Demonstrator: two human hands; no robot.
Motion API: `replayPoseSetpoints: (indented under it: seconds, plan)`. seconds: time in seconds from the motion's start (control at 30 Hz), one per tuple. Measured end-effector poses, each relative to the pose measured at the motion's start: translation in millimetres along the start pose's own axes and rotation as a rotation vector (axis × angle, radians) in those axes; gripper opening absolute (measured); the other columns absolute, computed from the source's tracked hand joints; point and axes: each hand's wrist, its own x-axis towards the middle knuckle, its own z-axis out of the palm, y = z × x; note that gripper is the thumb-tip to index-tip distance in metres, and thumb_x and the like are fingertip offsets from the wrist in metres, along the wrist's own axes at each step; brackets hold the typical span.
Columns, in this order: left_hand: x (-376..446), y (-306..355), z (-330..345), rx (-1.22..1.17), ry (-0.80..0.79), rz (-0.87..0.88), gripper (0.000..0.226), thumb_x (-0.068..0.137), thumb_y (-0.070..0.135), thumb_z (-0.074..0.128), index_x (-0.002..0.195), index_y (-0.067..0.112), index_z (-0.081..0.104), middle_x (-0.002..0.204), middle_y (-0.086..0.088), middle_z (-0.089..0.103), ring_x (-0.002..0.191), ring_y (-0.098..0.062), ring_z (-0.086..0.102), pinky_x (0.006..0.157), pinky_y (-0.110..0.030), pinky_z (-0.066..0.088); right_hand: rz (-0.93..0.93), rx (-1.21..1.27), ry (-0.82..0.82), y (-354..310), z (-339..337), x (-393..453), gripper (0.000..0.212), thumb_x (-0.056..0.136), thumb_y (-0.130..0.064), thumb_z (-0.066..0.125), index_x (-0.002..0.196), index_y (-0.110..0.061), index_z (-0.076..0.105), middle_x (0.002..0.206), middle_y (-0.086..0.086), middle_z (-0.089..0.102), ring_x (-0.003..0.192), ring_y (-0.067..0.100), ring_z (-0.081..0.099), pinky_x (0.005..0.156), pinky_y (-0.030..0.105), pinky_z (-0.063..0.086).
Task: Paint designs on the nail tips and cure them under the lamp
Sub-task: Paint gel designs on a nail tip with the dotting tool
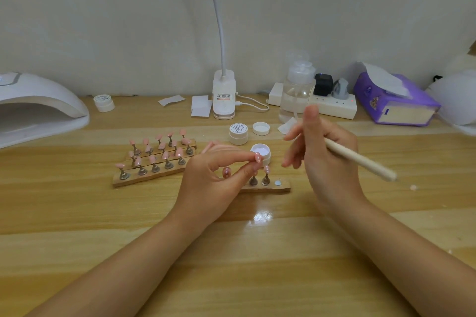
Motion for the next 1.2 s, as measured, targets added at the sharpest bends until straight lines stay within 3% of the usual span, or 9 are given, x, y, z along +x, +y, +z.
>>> replayPoseSetpoints:
  seconds: [0.1,0.2,0.27,0.47,0.7,0.8,0.9,1.07,1.2]
  plan:
    - [0,1,-1,0.003,-0.004,0.007,0.017,0.072,0.023,0.070,0.086,0.014,0.073,0.075,0.004,0.070,0.077,-0.013,0.064,0.088,-0.058,0.040,-0.205,-0.230,-0.112,4,-5,-1,0.025,0.079,-0.037,0.067,0.068,-0.019,0.052,0.066,-0.001,0.067,0.063,0.006,0.061,0.053,0.018,0.047]
    - [0,3,-1,0.000,-0.007,0.006,0.021,0.072,0.027,0.068,0.092,0.018,0.069,0.078,0.012,0.067,0.081,-0.005,0.062,0.089,-0.057,0.042,-0.291,-0.350,-0.249,8,-5,-4,0.031,0.068,-0.025,0.075,0.078,-0.027,0.045,0.088,-0.010,0.068,0.086,0.001,0.063,0.070,0.016,0.048]
    - [0,4,-2,-0.008,-0.014,-0.012,0.025,0.070,0.030,0.065,0.092,0.019,0.069,0.081,0.012,0.067,0.085,-0.004,0.061,0.091,-0.056,0.042,-0.312,-0.375,-0.309,8,-5,-5,0.039,0.067,-0.022,0.079,0.081,-0.028,0.044,0.094,-0.011,0.067,0.093,0.005,0.063,0.080,0.024,0.050]
    - [0,5,-3,-0.034,-0.011,-0.050,0.019,0.068,0.034,0.065,0.086,0.031,0.070,0.073,0.026,0.065,0.083,0.002,0.061,0.093,-0.056,0.041,-0.308,-0.358,-0.310,7,-4,-6,0.031,0.072,-0.018,0.072,0.080,-0.027,0.044,0.085,-0.008,0.067,0.086,0.018,0.064,0.077,0.041,0.051]
    - [-2,10,-4,-0.008,-0.047,-0.092,0.023,0.068,0.036,0.064,0.090,0.031,0.069,0.086,0.024,0.066,0.087,0.006,0.059,0.095,-0.056,0.040,-0.321,-0.347,-0.281,2,-6,-4,0.033,0.075,-0.015,0.074,0.081,-0.028,0.044,0.085,-0.006,0.067,0.085,0.011,0.063,0.079,0.026,0.050]
    - [-2,8,-5,-0.009,-0.069,-0.134,0.035,0.067,0.034,0.068,0.102,0.028,0.066,0.097,0.020,0.067,0.094,0.009,0.058,0.096,-0.027,0.043,-0.326,-0.322,-0.233,-5,-14,1,0.032,0.074,-0.017,0.073,0.083,-0.028,0.044,0.084,-0.006,0.067,0.084,0.010,0.065,0.081,0.031,0.051]
    - [-2,6,-6,-0.024,-0.087,-0.169,0.042,0.068,0.020,0.075,0.106,0.029,0.060,0.097,0.019,0.064,0.095,0.012,0.055,0.079,-0.004,0.039,-0.287,-0.333,-0.204,0,-27,0,0.033,0.073,-0.015,0.075,0.082,-0.027,0.045,0.082,-0.006,0.066,0.081,0.015,0.066,0.081,0.035,0.051]
    - [-1,3,-6,-0.063,-0.118,-0.209,0.047,0.062,0.031,0.073,0.105,0.037,0.055,0.101,0.015,0.063,0.099,0.007,0.056,0.079,-0.005,0.042,-0.192,-0.400,-0.204,18,-36,-8,0.037,0.069,-0.007,0.077,0.076,-0.027,0.046,0.079,-0.006,0.067,0.081,0.018,0.060,0.078,0.021,0.045]
    - [-3,-1,-9,0.034,-0.216,-0.178,0.055,0.065,0.023,0.078,0.109,0.041,0.052,0.108,0.018,0.059,0.104,0.010,0.052,0.088,-0.007,0.037,-0.178,-0.416,-0.241,22,-34,-7,0.038,0.068,-0.009,0.078,0.076,-0.030,0.048,0.079,-0.001,0.066,0.080,0.018,0.061,0.079,0.027,0.047]
